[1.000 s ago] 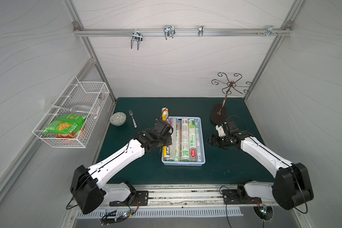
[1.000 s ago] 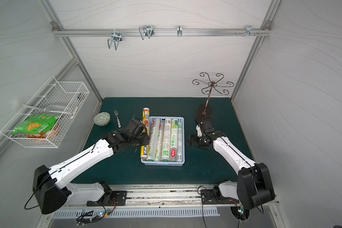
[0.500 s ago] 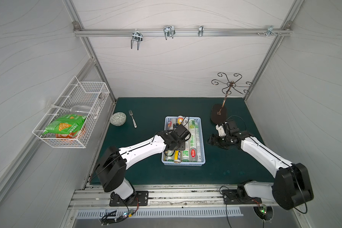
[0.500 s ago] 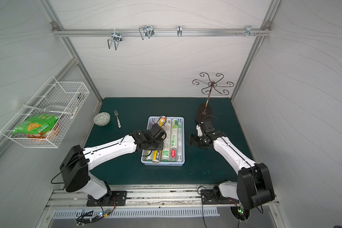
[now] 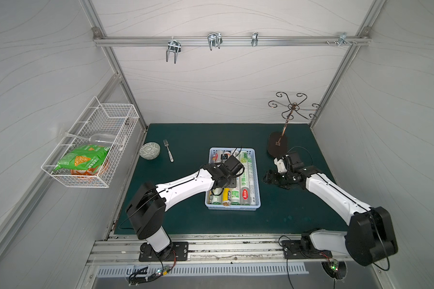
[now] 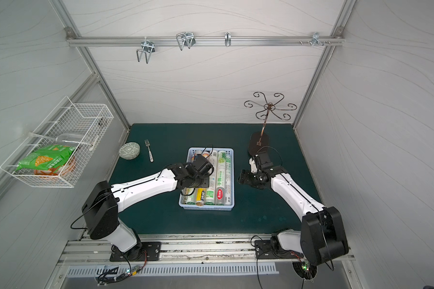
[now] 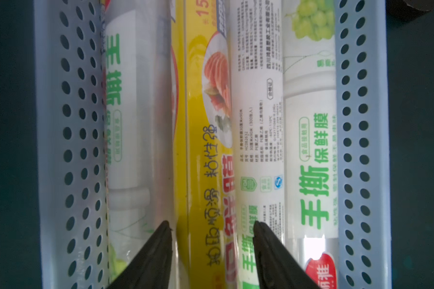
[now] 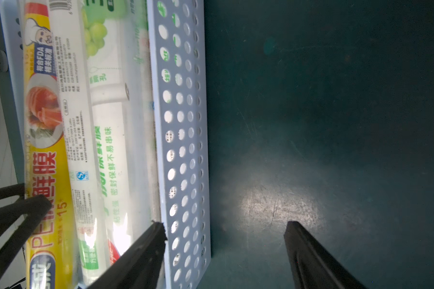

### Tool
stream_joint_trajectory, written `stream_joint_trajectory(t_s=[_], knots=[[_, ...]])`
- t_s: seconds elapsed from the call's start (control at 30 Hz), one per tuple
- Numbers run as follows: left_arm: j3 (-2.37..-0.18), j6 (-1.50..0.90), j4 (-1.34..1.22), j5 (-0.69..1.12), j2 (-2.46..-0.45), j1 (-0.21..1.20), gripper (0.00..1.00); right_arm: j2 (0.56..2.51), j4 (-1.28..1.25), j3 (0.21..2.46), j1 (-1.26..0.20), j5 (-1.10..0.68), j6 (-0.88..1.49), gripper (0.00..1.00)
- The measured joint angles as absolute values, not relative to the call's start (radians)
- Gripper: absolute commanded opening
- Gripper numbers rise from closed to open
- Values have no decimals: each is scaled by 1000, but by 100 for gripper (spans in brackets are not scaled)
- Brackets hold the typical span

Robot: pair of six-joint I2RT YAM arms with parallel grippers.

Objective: Put the plastic wrap into the basket
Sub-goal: Place the plastic wrap in the basket.

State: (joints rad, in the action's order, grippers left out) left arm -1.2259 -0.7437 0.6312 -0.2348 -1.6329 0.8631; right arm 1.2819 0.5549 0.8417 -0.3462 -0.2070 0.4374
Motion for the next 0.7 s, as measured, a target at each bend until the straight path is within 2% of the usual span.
stream_joint_trajectory(t_s=[0.2, 0.7], knots=[[-1229, -738, 626, -245, -1631, 863, 38, 1282, 554, 842, -345, -211, 437, 80], [-1235, -737, 568, -249, -1714, 815, 31, 1282, 553, 838, -339, -216, 437, 80]])
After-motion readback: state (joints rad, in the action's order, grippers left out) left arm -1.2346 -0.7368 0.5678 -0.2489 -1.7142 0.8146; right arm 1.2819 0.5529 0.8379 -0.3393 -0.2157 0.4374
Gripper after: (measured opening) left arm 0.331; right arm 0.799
